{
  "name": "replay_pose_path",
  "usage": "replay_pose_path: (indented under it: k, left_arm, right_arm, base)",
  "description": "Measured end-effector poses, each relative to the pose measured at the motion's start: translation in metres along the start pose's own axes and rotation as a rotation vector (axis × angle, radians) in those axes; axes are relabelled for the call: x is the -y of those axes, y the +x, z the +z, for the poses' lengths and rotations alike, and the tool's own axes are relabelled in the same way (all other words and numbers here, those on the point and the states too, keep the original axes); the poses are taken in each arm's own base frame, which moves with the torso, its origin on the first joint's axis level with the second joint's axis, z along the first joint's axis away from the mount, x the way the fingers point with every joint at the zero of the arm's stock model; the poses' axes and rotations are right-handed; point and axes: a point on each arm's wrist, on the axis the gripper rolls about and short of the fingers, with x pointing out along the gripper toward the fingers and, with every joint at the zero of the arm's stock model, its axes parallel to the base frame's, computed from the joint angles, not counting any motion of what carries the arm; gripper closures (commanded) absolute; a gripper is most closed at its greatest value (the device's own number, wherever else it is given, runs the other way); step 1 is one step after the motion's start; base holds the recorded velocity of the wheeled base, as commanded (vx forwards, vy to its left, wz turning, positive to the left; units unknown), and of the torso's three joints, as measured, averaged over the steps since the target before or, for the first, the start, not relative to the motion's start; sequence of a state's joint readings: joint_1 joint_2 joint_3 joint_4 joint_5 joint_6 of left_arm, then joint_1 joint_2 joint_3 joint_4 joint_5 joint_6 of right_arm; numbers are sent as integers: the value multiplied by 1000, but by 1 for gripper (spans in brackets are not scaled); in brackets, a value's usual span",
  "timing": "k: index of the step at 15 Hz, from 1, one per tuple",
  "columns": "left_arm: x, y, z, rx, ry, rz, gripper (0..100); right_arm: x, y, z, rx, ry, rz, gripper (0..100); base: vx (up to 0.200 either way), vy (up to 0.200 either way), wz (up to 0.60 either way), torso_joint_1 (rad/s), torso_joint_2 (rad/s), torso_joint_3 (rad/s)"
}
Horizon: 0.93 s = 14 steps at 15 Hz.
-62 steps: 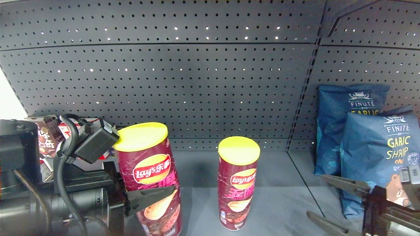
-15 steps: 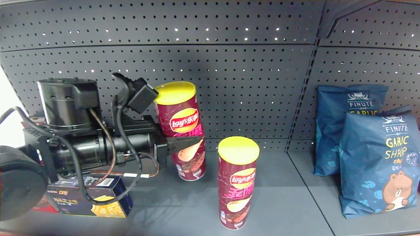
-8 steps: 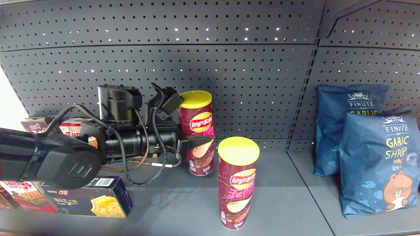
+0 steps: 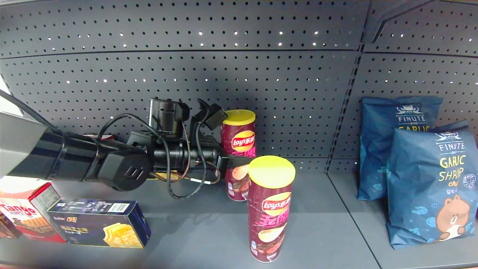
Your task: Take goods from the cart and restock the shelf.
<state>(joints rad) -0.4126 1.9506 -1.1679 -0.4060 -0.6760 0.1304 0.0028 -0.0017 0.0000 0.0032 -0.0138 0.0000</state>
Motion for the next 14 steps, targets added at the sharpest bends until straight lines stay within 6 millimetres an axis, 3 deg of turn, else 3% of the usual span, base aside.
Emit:
replay_pose_path:
  k: [14]
  left_arm:
    - [-30,20,-1,31,66,-76,100]
  right_arm:
    - [0,0,0,0,0,0,0]
  base:
    - [0,0,0,0,0,0]
